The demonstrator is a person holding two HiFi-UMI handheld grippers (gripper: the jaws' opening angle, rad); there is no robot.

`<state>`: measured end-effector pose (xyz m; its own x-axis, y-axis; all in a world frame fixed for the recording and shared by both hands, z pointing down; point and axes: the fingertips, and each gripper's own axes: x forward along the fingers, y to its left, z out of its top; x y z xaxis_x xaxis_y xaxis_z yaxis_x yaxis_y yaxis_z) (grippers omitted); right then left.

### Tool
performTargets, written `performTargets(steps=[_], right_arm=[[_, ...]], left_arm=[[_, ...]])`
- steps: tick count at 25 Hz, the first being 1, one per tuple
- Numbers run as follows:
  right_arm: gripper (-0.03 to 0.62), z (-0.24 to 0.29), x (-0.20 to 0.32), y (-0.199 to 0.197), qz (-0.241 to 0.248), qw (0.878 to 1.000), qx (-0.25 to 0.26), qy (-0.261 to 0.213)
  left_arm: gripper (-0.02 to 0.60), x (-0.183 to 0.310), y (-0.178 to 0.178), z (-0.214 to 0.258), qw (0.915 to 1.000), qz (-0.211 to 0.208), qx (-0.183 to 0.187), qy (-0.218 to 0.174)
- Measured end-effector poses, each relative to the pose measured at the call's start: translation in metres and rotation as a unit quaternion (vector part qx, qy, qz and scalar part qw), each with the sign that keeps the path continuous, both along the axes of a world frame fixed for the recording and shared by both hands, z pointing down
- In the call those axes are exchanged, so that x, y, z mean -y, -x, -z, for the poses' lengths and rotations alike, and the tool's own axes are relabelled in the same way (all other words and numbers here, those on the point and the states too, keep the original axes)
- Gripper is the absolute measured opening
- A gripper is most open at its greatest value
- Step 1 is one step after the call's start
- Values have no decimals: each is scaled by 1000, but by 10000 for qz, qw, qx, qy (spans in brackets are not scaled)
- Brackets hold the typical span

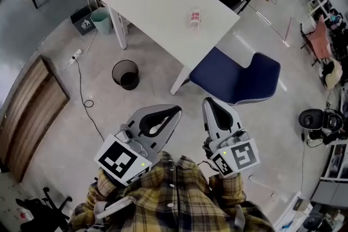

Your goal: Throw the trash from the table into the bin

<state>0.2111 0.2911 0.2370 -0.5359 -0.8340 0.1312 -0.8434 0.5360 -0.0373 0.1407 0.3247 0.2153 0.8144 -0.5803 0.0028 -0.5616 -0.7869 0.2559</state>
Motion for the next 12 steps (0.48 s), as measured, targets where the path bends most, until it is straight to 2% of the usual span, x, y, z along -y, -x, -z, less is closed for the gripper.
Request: performTargets(steps=[5, 12], right_arm=[[-2, -6, 30, 12, -175, 9998, 36, 105], [-2, -14, 83, 4, -270, 9994, 10, 216]], left_arm=[[11, 28, 16, -7, 9999, -92, 28, 106], [11, 75, 16, -20, 9996, -82, 73, 269]])
